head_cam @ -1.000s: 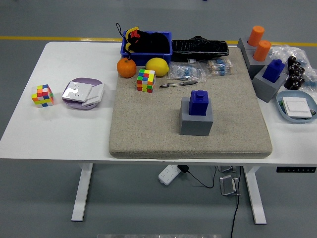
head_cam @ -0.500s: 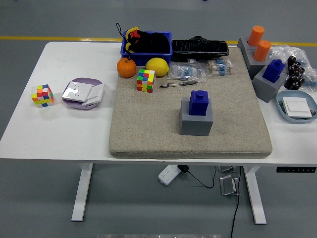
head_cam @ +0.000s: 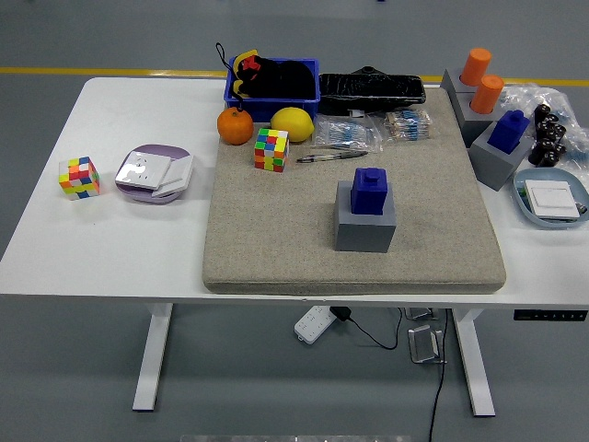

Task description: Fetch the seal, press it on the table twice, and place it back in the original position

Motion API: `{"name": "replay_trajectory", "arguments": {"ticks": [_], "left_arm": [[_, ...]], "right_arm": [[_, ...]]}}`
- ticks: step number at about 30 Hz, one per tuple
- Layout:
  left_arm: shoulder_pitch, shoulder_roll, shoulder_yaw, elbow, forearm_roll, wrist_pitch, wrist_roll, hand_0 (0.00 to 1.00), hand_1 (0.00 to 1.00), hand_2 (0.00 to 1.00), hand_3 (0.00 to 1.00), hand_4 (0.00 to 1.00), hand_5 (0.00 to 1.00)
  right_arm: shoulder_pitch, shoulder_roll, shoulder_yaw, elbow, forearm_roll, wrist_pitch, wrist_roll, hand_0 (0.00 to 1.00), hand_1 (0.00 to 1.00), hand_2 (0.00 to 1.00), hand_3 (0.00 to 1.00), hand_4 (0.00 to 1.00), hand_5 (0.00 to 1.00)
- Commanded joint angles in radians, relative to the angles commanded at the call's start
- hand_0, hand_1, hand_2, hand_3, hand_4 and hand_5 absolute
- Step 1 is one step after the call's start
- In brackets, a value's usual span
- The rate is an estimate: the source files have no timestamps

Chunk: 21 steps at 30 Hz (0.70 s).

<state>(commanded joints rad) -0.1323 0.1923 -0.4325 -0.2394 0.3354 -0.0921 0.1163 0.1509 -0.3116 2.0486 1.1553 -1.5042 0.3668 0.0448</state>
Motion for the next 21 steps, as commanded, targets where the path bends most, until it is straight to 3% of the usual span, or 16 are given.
{"name": "replay_trajectory", "arguments": {"ticks": [21], "left_arm": [[0.002, -0.004, -0.009, 0.001, 0.000, -0.003, 0.000, 0.813, 0.815, 0.786, 0.835, 0.793, 0.408]], "right_arm": [[-0.004, 0.000, -0.001, 0.000, 0.000, -0.001, -0.002, 0.801, 0.674, 0.664, 0.658, 0.842, 0.200]]}}
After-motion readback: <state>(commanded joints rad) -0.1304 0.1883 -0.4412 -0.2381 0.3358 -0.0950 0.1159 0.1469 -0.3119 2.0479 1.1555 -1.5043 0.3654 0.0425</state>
